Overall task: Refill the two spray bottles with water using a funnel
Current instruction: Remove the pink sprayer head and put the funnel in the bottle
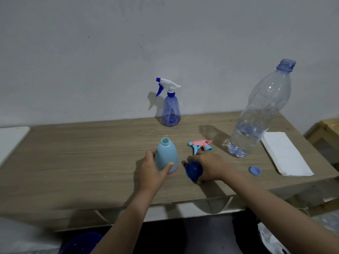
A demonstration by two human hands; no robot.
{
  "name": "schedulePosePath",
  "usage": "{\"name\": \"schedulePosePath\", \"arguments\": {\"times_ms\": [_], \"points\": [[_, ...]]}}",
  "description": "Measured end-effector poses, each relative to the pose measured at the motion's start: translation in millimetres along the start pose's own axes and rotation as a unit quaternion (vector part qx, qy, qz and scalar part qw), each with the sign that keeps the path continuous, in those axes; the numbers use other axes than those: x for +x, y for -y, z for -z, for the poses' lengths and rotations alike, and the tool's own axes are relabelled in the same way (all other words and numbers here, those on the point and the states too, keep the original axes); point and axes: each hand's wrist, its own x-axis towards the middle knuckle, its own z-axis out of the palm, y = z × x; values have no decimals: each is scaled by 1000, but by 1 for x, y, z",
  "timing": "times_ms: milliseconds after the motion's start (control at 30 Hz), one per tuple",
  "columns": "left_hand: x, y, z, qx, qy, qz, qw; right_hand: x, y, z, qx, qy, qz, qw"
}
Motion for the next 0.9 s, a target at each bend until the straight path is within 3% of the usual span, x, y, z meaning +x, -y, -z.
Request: {"name": "schedulePosePath", "arguments": {"times_ms": [100,233,367,467,700,900], "points": [[0,2,0,10,6,1,1000,0,-2,-1,15,-29,5,999],[0,3,0,15,0,-6,1000,-13,-7,11,125,-110,25,986],[-1,3,0,16,-5,-10,1000,-25,-2,33,283,-232,80,927],[-2,3,1,20,-3,-14,1000,-28,8,46,352,-279,118,885],[-3,-5,4,40,8,-11,999,-27,31,68,435,-303,112,841],[-4,-10,6,46,14,-6,999,-12,47,79,536,-345,72,767]]}}
